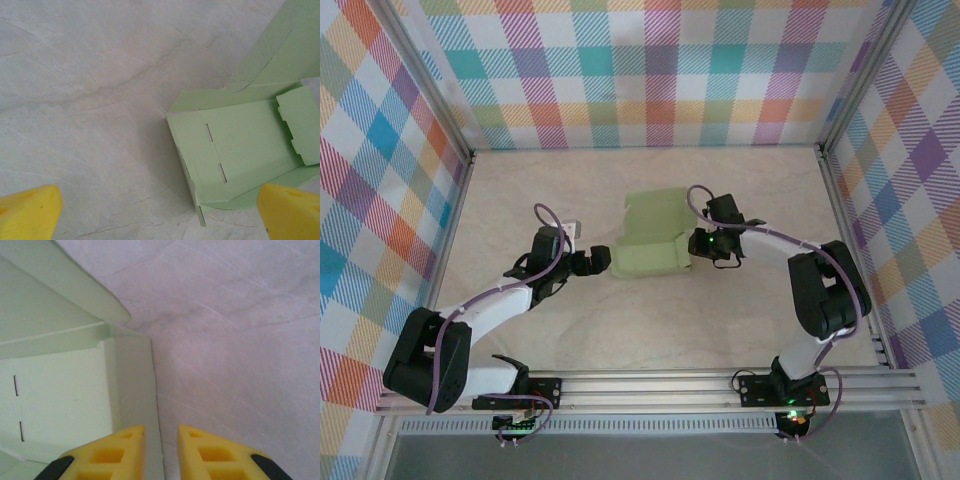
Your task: Fold the paper box
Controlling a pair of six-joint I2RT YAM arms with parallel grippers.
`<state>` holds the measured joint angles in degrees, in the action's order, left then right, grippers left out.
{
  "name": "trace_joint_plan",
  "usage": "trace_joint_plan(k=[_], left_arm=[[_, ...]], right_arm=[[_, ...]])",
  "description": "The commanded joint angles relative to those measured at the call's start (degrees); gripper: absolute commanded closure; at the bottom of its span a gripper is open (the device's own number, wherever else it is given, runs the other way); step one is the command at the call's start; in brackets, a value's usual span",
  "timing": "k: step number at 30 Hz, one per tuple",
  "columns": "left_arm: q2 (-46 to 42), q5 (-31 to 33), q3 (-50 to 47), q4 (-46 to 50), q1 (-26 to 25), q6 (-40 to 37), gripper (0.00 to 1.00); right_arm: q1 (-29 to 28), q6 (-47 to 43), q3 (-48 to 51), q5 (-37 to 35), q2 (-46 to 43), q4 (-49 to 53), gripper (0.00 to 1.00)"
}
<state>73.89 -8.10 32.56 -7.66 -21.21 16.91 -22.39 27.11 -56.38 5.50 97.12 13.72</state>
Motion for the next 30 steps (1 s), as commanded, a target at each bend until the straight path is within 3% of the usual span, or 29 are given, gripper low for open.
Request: trace_joint_plan(k=[1, 15, 20, 30], left_arm=[[0.6, -1.1, 1.6, -0.6, 0.3, -0.7, 0.0], [1.0, -1.5, 1.7, -1.0, 0.3, -0.8, 0.0], [0.8, -1.6, 1.7, -0.6, 0.3, -0.9, 0.0], [0.8, -1.7, 1.6, -0.6, 0.3, -0.9, 0.0]], right_arm=[[0.7, 1.7, 0.9, 1.9, -1.8, -1.9, 0.76], [1.9, 4.7, 3.8, 5.9, -4.0, -7.2, 0.7], [2.7, 5.5, 4.2, 11.5, -1.6, -9.1, 0.7], [3.1, 4.2, 4.2, 13.0, 1.8, -8.4, 0.71]])
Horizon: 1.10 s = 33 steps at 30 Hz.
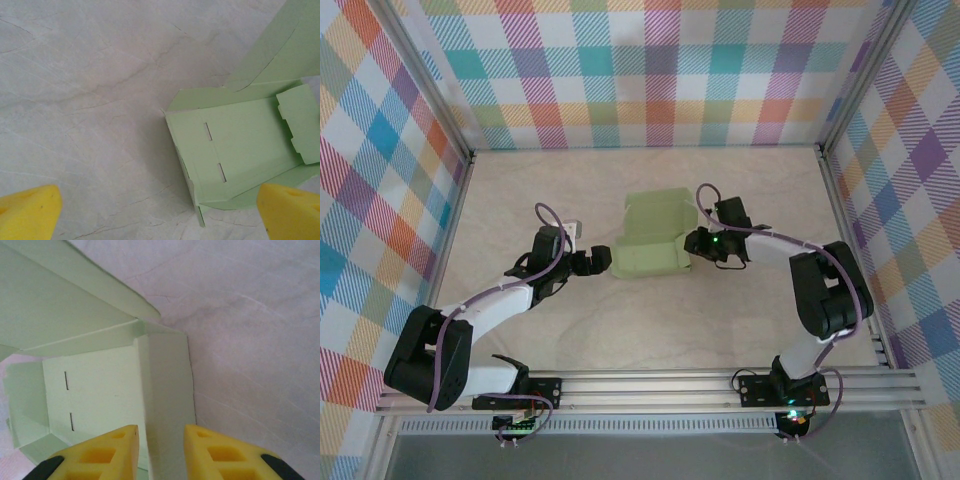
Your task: Fold the paper box
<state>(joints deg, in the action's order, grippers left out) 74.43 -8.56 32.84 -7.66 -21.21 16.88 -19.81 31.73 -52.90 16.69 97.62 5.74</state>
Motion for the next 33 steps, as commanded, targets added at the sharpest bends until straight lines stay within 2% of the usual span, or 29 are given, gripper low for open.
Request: trace_joint_plan(k=[1, 10, 15, 23, 28, 33], left_arm=[[0.3, -1.2, 1.3, -0.6, 0.3, -1.0, 0.0], [0.3, -1.3, 1.3, -0.5, 0.3, -1.2, 0.0], [0.2, -1.2, 1.1, -0.5, 0.3, -1.2, 0.0], [0.8, -1.5, 1.1, -1.1, 0.3, -1.1, 0.0], [2.4, -1.6, 1.2, -2.8, 0.3, 1.0, 0.0], [6.9, -2.4, 2.5, -5.3, 0.2, 7.1, 0.0]], right_arm=[[0.6, -0.5, 0.8, 1.7, 1.6, -0.5, 0.71], [0.8, -1.0, 2.8, 0.7, 3.5, -1.4, 0.74], [0.7, -1.7, 2.2, -1.6, 3.5, 1.3, 0.8], [-2.2, -5.1, -4.9, -18.5, 3.2, 17.4, 0.98], [-6.3, -9.3, -11.8, -30.9, 5.3, 28.1, 1.0], [-9.2, -10.6, -16.7, -40.4, 9.1, 34.2, 1.0]])
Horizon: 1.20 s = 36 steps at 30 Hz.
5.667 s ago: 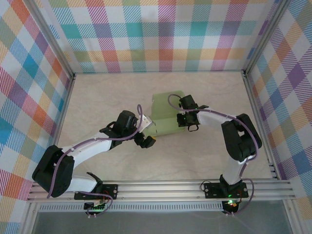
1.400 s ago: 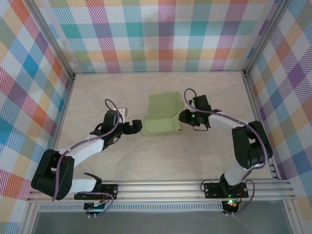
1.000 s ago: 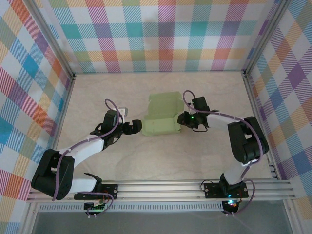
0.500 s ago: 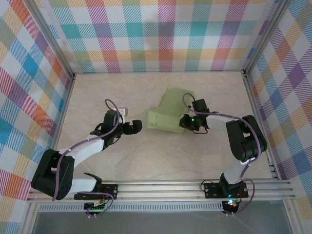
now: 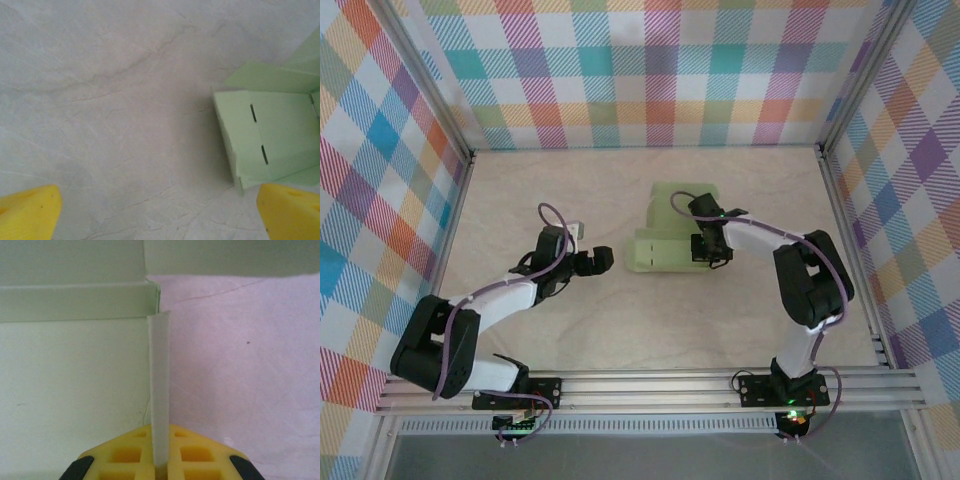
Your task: Fold the paper box
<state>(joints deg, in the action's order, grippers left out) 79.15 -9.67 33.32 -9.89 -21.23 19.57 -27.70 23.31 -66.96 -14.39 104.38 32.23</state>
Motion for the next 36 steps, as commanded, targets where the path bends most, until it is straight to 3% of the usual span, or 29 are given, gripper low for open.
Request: trace_joint_plan(k=[1, 8, 12, 15, 18, 20, 23, 27, 32, 36], left_arm=[[3.2, -1.1, 2.3, -3.4, 0.0, 6.0, 0.0], [9.3, 2.3, 6.6, -0.9, -2.7, 15.8, 0.0], [11.2, 2.6, 9.2, 0.8, -3.0, 16.6, 0.01], [11.4, 2.0, 11.0, 1.6, -3.2, 15.0, 0.03], [11.4, 0.9, 13.2, 1.7, -3.2, 11.0, 0.12], [12.9, -0.2, 15.2, 1.2, -3.3, 5.3, 0.23], [16.6, 0.6, 18.7, 1.8, -2.3, 4.1, 0.49], [20.5, -4.2, 24.3, 1.3, -1.7, 7.2, 0.5], [22.4, -8.1, 31.2, 0.1, -2.3, 16.5, 0.51], [27.1, -6.4, 39.6, 9.0, -3.9, 21.6, 0.59]], right_arm=[[-2.0, -2.3, -3.5, -11.0, 3.5, 8.6, 1.0], [-5.6, -3.1, -7.3, -21.9, 9.0, 11.8, 1.0], [-5.7, -3.1, -7.6, -22.7, 9.0, 11.6, 1.0], [-5.4, -3.2, -6.3, -19.5, 7.2, 9.1, 1.0], [-5.0, -4.2, -4.1, -13.2, 4.2, 4.4, 1.0], [-3.9, -4.2, -2.3, -7.5, 2.3, 1.6, 1.0], [-1.9, -3.1, -1.6, -1.9, 1.2, 0.9, 1.0], [-0.1, -2.6, 1.0, 0.8, -2.7, -1.6, 1.0], [3.0, -2.0, 2.8, 3.6, -6.2, -3.4, 1.0], [3.9, -2.0, 2.9, 4.7, -7.3, -4.3, 1.0]])
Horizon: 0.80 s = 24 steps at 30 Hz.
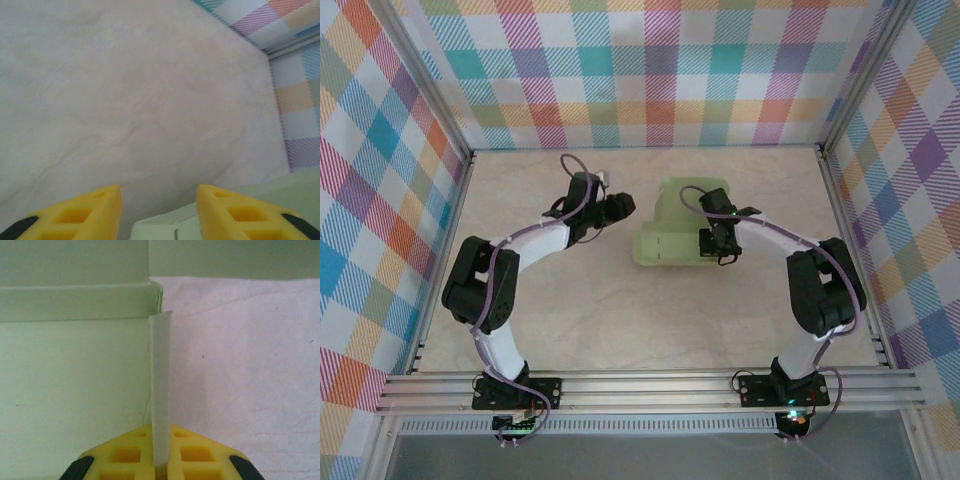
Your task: Fold the paper box
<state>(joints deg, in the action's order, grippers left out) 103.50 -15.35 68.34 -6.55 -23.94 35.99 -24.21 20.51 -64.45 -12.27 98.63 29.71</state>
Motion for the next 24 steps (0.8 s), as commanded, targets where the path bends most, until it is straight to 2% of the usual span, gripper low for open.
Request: trace_joint_plan(k=[1, 3, 6, 11, 17, 20, 24], left_arm=[[3.8, 0.5, 5.8, 7.1, -1.4, 6.4, 0.63], [5.4, 0.9, 6.9, 7.9, -1.5, 8.6, 0.7], [7.2, 0.7, 8.3, 8.9, -1.7, 9.7, 0.75], [9.4, -3.3, 11.1, 10.6, -2.7, 8.9, 0.78], [9.8, -5.4, 11.9, 12.2, -4.1, 9.2, 0.88], [8.9, -4.8, 11.4, 13.5, -5.0, 9.8, 0.93], [6.5, -2.8, 9.5, 14.6, -5.7, 9.9, 0.93]], right_arm=[[0.4, 0.8, 0.3, 2.7, -1.6, -1.8, 1.0], [0.4, 0.8, 0.3, 2.9, -1.8, -1.8, 1.0], [0.5, 0.7, 0.6, 2.9, -2.3, -1.9, 1.0], [0.6, 1.0, 0.4, 2.7, -2.4, -1.8, 1.0], [0.6, 1.2, -0.2, 1.9, -2.2, -1.5, 1.0], [0.6, 1.5, -1.1, 0.8, -1.1, -0.4, 1.0], [0.6, 4.0, -2.2, -1.0, -0.2, 0.7, 1.0]])
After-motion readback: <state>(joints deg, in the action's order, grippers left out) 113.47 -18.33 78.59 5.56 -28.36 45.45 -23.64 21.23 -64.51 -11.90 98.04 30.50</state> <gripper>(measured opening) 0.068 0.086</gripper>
